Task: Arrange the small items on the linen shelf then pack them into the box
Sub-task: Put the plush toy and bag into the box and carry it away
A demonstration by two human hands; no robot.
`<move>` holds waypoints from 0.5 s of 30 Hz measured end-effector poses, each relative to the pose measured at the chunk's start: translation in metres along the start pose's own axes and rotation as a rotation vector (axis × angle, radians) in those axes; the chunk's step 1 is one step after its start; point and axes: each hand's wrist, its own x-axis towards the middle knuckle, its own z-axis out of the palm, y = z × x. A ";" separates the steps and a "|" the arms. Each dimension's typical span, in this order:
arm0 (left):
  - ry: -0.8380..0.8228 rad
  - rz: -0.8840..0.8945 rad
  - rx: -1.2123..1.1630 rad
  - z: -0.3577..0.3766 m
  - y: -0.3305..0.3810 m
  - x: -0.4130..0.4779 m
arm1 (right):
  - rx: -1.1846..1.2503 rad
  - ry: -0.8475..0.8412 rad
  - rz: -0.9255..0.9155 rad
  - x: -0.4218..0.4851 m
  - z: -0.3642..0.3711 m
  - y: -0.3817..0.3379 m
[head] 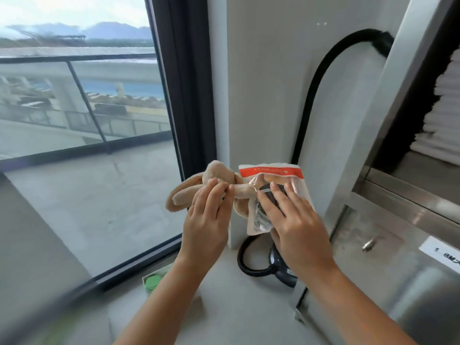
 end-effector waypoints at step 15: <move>0.008 -0.180 0.281 0.032 -0.121 -0.033 | 0.214 -0.065 -0.185 0.082 0.116 -0.061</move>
